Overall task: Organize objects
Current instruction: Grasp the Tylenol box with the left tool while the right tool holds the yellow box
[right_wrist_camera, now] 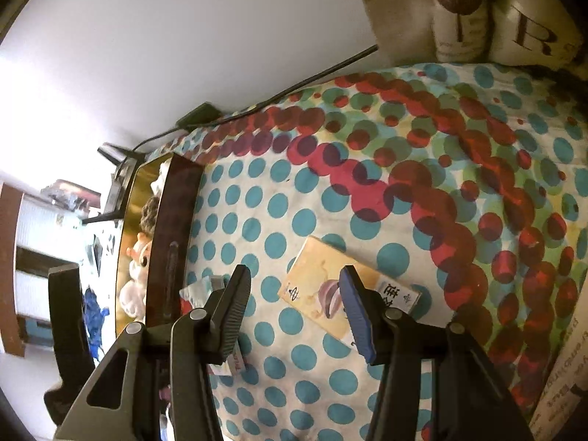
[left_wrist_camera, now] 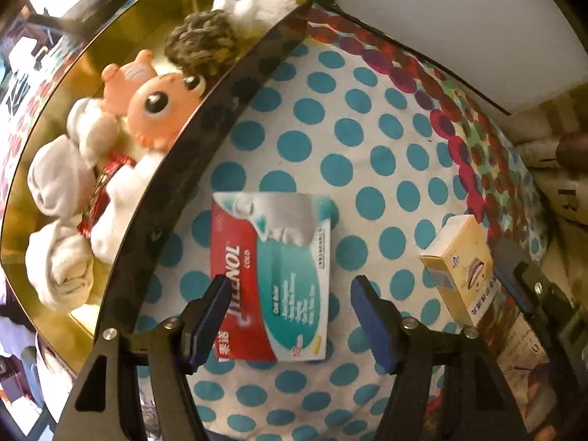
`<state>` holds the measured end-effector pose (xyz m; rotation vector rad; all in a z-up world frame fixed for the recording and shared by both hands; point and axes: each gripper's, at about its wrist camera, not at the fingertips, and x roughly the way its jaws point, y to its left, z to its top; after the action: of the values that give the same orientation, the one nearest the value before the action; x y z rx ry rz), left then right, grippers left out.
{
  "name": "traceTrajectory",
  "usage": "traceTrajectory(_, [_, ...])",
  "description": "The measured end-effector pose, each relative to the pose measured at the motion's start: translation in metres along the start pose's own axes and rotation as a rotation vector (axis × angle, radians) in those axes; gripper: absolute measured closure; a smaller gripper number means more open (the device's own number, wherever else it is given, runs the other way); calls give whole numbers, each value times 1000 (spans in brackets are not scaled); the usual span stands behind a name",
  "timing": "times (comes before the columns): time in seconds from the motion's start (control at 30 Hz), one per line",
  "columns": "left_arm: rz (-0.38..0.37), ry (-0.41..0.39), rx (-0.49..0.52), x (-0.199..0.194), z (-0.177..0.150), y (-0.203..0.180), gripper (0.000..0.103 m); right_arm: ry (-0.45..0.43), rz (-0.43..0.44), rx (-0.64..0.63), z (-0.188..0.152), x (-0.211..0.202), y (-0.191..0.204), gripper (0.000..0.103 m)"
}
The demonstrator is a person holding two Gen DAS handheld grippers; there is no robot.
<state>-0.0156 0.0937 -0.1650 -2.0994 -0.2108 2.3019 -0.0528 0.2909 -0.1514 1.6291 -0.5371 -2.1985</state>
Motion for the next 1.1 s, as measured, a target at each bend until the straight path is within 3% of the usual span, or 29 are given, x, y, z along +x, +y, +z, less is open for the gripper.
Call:
traceTrajectory(0.3, [92,-21,-23,1,-5,4,32,21,-20,-374,-10,-4,21,53])
traceTrajectory(0.4, [123,-12,-12,4,-5,3,30,27,-46,-462,-11,-2,22,46])
traceTrajectory(0.53, [156,-3,14,6,-6,1,29,31,-96,-580,-10,2,22,26])
traceTrajectory(0.7, [155,10,-4,6,-9,8,28,114,-144,-679,-5,17,18,24])
traceTrajectory(0.83, [165,34,-14,9,-9,12,28,132,-181,-820,-12,23,24,16])
traceTrajectory(1.0, [173,38,-9,8,-10,11,28,153,-264,-912,-21,38,26,20])
traceTrajectory(1.07, [174,45,-12,9,-10,12,28,162,-289,-933,-26,41,25,37])
traceTrajectory(1.1, [176,50,-12,10,-10,12,28,168,-296,-932,-27,43,23,52])
